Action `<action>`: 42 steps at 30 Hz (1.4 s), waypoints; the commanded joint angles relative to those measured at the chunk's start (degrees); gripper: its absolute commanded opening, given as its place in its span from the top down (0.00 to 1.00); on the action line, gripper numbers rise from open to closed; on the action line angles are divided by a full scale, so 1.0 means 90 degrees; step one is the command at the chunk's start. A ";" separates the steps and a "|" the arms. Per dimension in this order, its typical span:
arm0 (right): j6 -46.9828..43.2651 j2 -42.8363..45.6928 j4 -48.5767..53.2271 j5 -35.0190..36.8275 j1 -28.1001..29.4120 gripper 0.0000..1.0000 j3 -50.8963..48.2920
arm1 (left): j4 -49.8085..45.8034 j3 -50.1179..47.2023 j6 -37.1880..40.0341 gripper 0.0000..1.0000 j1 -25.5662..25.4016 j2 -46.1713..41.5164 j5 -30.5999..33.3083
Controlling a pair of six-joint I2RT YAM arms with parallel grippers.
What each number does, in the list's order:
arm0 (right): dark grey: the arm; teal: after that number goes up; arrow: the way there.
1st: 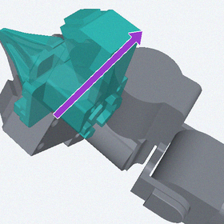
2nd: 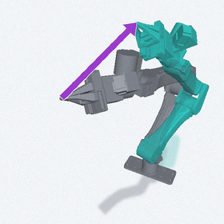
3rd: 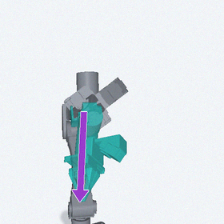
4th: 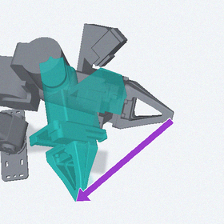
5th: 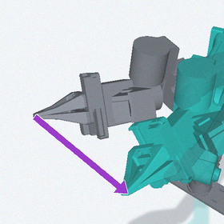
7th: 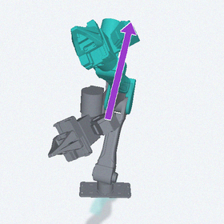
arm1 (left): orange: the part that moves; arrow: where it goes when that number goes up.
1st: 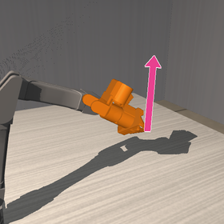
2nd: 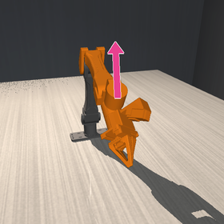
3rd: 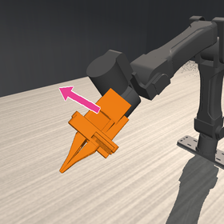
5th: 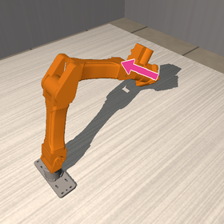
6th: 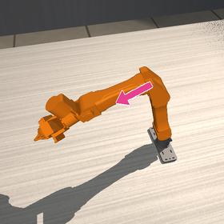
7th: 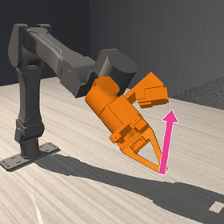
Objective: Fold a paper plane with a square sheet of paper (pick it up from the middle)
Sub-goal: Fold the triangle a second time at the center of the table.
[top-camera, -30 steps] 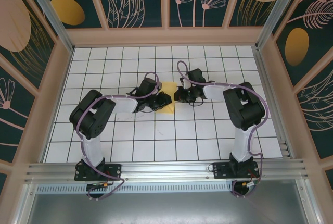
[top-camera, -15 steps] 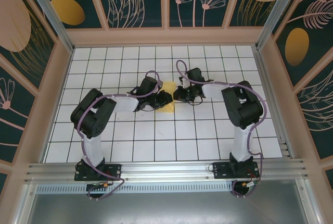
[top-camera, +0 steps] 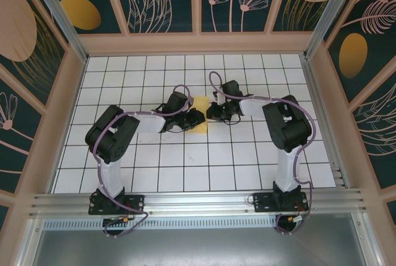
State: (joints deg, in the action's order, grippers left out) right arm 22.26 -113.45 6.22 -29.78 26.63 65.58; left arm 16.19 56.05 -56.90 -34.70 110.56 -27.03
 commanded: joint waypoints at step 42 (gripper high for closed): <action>-0.0257 -0.0377 0.0158 0.0189 0.0051 0.97 0.0524 | -0.0142 0.0168 0.0218 0.79 0.0021 0.0251 -0.0050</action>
State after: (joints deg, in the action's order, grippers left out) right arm 21.26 -115.35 6.87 -29.39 26.74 68.31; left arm 14.76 56.49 -55.92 -34.70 111.55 -26.63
